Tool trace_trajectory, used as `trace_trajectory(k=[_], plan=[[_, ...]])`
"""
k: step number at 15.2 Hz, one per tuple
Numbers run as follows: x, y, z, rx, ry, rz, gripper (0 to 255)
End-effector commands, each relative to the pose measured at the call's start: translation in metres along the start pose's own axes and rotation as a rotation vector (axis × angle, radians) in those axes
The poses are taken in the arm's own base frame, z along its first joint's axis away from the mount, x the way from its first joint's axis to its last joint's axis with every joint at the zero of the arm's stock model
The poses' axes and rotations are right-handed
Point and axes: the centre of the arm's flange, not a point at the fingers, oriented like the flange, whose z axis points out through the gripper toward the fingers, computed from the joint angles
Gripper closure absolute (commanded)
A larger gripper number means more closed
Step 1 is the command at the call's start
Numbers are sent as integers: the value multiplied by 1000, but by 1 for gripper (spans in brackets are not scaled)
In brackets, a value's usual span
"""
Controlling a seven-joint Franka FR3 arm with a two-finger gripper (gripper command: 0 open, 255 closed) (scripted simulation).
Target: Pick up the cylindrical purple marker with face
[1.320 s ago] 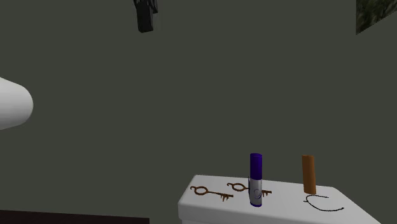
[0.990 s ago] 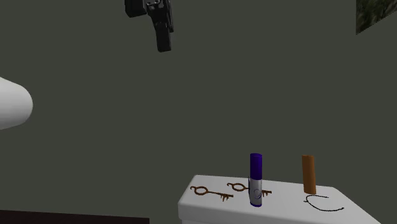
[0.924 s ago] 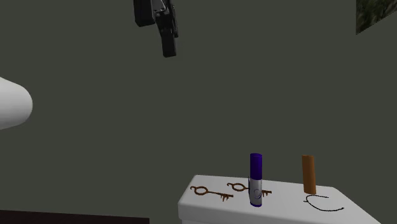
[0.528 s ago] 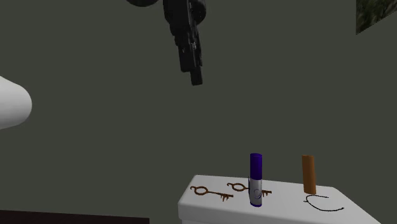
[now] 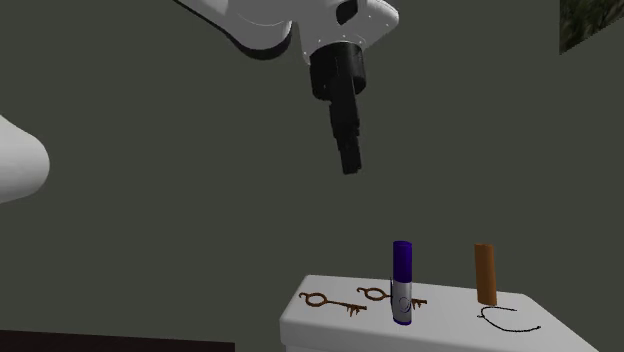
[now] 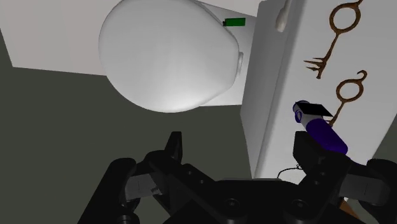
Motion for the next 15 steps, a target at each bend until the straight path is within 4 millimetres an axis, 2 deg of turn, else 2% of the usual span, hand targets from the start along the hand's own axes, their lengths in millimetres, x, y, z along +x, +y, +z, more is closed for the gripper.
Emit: trace_trajectory(k=[1,15], plan=[[12,-18,16,4,3,1,0],[93,-147,115,26,15,-1,0]])
